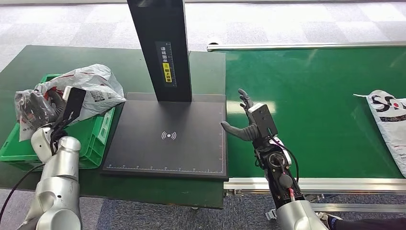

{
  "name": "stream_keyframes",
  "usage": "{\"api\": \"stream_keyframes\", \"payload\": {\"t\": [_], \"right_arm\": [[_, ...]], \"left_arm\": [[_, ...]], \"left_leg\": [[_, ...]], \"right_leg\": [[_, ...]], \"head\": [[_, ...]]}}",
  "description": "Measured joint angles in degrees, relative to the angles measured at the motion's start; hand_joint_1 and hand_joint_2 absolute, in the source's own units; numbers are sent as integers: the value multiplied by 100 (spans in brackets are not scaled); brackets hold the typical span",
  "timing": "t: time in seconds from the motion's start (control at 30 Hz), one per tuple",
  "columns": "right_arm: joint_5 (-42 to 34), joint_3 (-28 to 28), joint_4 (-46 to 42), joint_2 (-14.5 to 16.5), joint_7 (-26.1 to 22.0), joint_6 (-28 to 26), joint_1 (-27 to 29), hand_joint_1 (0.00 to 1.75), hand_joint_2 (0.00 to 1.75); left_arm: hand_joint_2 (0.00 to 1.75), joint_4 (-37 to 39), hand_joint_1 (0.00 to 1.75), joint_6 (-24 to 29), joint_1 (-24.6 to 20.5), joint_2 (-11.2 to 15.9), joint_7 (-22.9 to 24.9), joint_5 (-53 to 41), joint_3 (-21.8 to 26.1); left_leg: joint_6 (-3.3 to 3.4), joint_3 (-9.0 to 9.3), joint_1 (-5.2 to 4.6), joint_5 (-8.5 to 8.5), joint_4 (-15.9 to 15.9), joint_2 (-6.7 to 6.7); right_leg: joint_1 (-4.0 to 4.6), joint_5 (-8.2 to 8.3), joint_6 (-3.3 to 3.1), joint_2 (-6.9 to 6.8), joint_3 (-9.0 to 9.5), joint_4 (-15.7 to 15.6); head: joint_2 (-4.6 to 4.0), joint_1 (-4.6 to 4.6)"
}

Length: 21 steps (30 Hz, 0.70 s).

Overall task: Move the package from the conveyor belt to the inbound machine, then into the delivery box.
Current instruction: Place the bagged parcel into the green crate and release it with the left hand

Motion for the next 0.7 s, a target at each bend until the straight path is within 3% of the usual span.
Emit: {"api": "stream_keyframes", "payload": {"t": [0.13, 0.17, 0.27, 0.3, 0.43, 0.5, 0.7], "right_arm": [[-10, 14, -4, -2, -10, 6, 4, 0, 175], [-10, 18, -4, -2, -15, 7, 5, 0, 175], [-11, 34, -4, -3, -45, 10, 7, 0, 175], [-11, 44, -4, -5, -58, 14, 7, 0, 175], [-14, 91, -4, -14, -79, 36, 7, 0, 175], [-13, 115, -4, -22, -85, 48, 7, 0, 175], [16, 161, -4, -27, -109, 72, 8, 0, 175]], "left_arm": [[0, -361, 166, 5, -20, -166, -661, 77, 657], [0, -429, 141, 6, -31, -200, -749, 23, 800], [0, -482, 24, 8, -66, -258, -536, -402, 1054], [0, -430, 4, 9, -83, -262, -289, -628, 1077], [0, 41, 0, 11, -140, -190, 917, -1245, 903], [0, 329, 0, 11, -146, -121, 1298, -1343, 721], [0, 726, 0, 14, -134, 3, 1486, -1257, 258]], "left_leg": [[0, 0, 0, 0, 0, 0], [0, 0, 0, 0, 0, 0], [0, 1, 0, 0, 0, -2], [0, 1, 0, 0, 0, -3], [0, 2, 0, 1, 0, -3], [0, 1, 0, 1, 0, -3], [0, -1, -1, 0, 0, -5]], "right_leg": [[0, 0, 0, 0, -1, 0], [0, 0, 0, 0, -1, 0], [0, 0, 0, -1, -1, 0], [0, 0, 0, -1, 0, 0], [0, 1, -1, -1, 1, 0], [0, 1, -1, -1, 1, 0], [-1, 1, 0, -2, 2, 0]], "head": [[0, 0], [0, 0], [-1, 0], [-1, 0], [-1, 1], [-1, 0], [0, 0]]}}
